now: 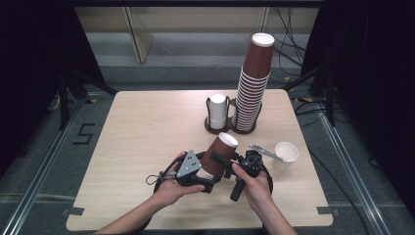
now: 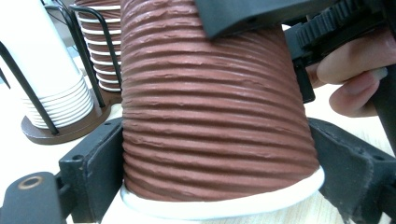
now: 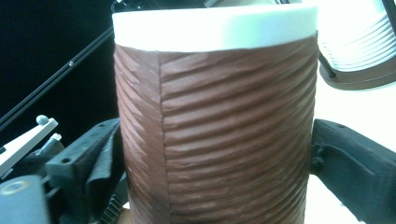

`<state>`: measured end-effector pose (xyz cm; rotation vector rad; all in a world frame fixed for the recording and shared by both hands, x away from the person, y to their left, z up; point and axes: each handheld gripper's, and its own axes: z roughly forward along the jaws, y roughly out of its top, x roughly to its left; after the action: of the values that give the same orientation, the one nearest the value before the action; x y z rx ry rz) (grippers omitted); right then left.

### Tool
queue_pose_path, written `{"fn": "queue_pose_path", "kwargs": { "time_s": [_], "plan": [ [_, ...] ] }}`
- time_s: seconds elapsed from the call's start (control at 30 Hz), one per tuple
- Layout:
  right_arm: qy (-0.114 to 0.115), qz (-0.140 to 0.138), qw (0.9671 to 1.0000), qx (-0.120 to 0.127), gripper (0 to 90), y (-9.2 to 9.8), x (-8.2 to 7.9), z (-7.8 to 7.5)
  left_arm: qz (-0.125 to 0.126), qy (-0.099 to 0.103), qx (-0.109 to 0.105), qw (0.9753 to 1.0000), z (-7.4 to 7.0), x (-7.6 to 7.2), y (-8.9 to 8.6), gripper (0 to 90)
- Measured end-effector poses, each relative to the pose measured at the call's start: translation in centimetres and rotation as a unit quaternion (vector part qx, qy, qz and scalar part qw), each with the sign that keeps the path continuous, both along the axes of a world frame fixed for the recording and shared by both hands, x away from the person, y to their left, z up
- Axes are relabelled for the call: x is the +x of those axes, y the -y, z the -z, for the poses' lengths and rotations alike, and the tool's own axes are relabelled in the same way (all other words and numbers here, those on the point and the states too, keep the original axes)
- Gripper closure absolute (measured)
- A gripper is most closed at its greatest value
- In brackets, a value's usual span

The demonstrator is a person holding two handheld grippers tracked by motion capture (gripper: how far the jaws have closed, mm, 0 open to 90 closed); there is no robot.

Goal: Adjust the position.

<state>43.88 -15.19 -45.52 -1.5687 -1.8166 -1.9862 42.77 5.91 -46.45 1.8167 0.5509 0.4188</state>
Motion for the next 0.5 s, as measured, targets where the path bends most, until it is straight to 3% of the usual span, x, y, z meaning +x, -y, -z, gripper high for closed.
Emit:
{"fn": "queue_pose_path", "kwargs": {
  "time_s": [0.17,0.33,0.37,0.4,0.5],
  "plan": [
    [-0.010,0.001,0.9999,-0.007,1.9,0.0,-0.1,-0.2,0.000,0.002,0.001,1.0000,0.0,0.0,-0.2,11.1],
    [0.013,-0.011,0.9997,-0.018,0.8,0.2,-0.2,-0.8,0.000,0.002,0.008,1.0000,-0.1,0.0,-0.7,11.1],
    [0.004,-0.013,0.9998,-0.017,0.7,0.1,-0.3,-1.0,0.000,0.001,0.012,0.9999,-0.1,0.0,-0.8,11.1],
    [0.017,-0.015,0.9994,-0.027,0.7,0.3,-0.2,-0.9,0.000,0.000,0.016,0.9999,-0.2,-0.1,-0.9,11.1],
    [0.019,-0.024,0.9989,-0.035,0.6,0.4,-0.2,-1.0,0.002,-0.001,0.021,0.9998,-0.2,-0.1,-1.1,11.0]
  ]
}}
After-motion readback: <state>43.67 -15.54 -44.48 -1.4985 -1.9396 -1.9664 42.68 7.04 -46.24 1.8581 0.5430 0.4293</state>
